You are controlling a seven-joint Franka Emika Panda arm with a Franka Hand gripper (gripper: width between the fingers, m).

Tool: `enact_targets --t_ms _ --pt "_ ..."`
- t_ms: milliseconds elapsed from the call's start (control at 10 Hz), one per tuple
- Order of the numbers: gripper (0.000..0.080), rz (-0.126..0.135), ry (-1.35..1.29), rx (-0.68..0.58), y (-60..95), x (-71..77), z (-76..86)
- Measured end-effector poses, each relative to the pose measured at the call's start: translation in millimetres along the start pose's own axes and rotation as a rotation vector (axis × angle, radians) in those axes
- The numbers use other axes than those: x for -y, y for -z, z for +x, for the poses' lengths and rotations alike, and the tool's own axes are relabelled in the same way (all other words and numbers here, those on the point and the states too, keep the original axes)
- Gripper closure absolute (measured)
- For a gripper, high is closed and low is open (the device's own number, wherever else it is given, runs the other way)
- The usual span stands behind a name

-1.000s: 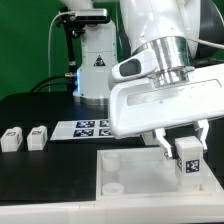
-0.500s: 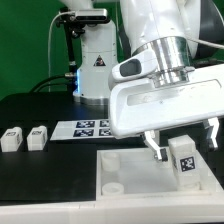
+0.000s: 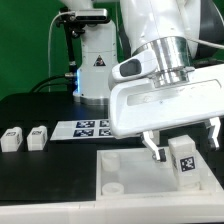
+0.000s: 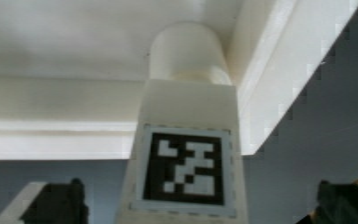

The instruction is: Assemble one leg

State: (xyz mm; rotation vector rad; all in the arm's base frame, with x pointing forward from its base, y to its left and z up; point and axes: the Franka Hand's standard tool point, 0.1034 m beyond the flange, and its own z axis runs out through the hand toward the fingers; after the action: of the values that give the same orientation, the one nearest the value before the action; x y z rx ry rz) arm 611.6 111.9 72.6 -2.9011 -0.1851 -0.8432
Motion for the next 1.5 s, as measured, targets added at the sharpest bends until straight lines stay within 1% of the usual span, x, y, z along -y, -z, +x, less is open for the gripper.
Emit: enact_targets --t_ms 200,300,400,500,600,700,800,900,1000,1100,1200,1300,1400,1500 --pt "0.0151 0.001 0.000 0.005 0.3 -0.3 0.3" --pt "0.0151 0.005 0.001 0.030 5.8 -1.9 4.8" --pt "0.0151 0.015 0.001 0.079 13.2 -4.1 10.1" --pt "0.0151 0.027 -0.001 0.130 19.5 -6.1 18.8" --pt "0.0151 0.030 -0.003 0.138 20.4 -7.6 24.2" --pt "0.0151 0.060 -0.018 0.248 19.0 -3.8 18.6" --pt "0.0151 0.094 -0.046 0.372 20.4 0.6 20.9" --pt "0.0151 0.118 -0.059 0.452 18.7 3.9 21.9" --pt "0.0151 0.139 -0.066 0.526 14.6 8.0 16.2" --pt "0.0151 0.159 -0.062 0.627 12.7 10.6 10.0" --pt "0.0151 0.177 -0.064 0.688 8.9 10.4 8.5" --pt "0.0151 0.189 -0.067 0.727 6.3 8.9 6.9" --pt "0.0151 0.181 -0.068 0.690 2.4 4.6 10.9" --pt "0.0151 0.176 -0.072 0.682 1.8 4.6 9.8"
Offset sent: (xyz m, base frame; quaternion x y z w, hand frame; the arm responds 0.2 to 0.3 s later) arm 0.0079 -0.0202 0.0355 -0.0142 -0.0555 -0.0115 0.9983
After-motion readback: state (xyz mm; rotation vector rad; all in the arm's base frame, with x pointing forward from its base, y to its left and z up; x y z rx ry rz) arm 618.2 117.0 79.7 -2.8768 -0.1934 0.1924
